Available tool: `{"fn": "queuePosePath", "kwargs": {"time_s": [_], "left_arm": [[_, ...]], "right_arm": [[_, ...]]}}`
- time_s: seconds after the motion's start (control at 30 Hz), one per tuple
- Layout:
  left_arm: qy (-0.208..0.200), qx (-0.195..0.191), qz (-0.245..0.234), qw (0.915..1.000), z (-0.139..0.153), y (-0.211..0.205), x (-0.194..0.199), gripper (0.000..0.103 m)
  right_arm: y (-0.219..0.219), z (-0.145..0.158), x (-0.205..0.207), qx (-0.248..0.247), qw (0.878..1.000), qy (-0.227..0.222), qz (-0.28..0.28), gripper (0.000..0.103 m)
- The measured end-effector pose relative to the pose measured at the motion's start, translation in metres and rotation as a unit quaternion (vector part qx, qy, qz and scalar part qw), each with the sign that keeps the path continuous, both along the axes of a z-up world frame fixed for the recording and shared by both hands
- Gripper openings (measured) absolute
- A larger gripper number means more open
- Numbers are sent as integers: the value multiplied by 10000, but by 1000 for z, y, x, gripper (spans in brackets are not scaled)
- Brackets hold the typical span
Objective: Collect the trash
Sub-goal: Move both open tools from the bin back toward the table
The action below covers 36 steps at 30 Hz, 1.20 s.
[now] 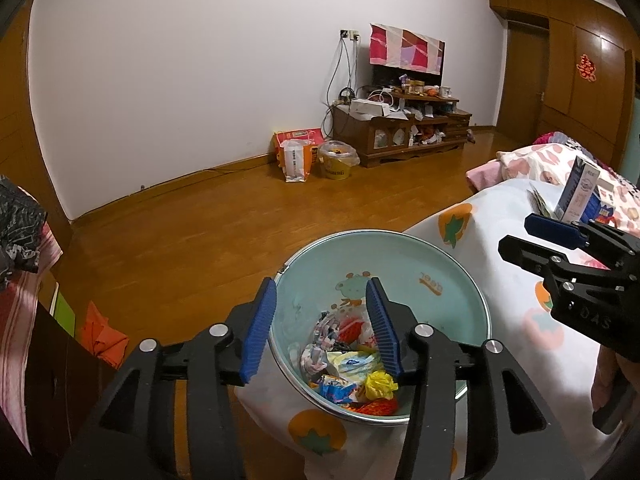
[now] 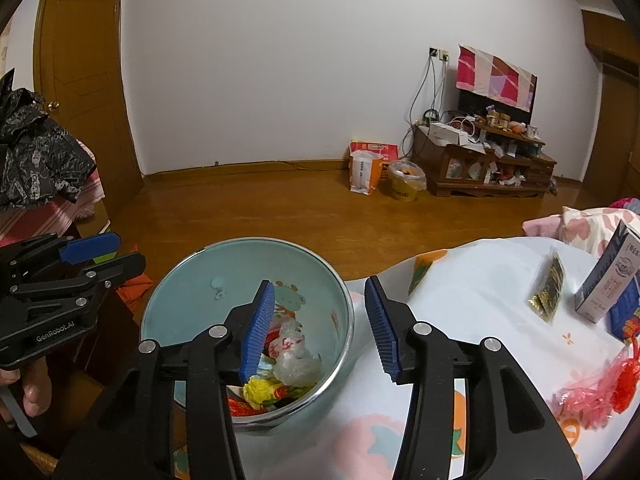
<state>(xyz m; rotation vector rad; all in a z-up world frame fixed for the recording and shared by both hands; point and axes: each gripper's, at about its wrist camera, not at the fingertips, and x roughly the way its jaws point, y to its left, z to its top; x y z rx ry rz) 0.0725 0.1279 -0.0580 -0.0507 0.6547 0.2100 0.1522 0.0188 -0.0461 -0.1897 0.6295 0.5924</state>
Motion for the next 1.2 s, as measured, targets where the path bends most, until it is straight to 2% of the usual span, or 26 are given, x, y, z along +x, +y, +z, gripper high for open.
{"fn": "queuePosePath", "kwargs": {"time_s": [0.07,0.13,0.4,0.6,0.83,0.97,1.2], "left_arm": [[6,0,22,10000,-1,0,0,55],[16,-18,37,10000,-3,0,0,57],[151,-8,-98,9998,-11,-10,2,57],[339,125,-535,9979,-20,-46,7,57],[376,166,-1117,9929,-16,-101,17,58],[309,190,-1477,9884,-10,-143,27,65],[314,237,-2160,9756,-7,-223,47,65]], "right_arm": [[-1,0,0,-7,10000,7,-10,49],[-2,0,-1,-16,10000,16,-28,50],[-26,0,-7,-31,9997,49,-223,50],[-56,2,-12,-37,9989,42,-459,52],[-133,12,-32,-44,9949,-33,-1011,58],[-188,13,-45,-72,9886,-51,-1505,60],[-298,7,-64,31,9623,16,-2719,62]]}}
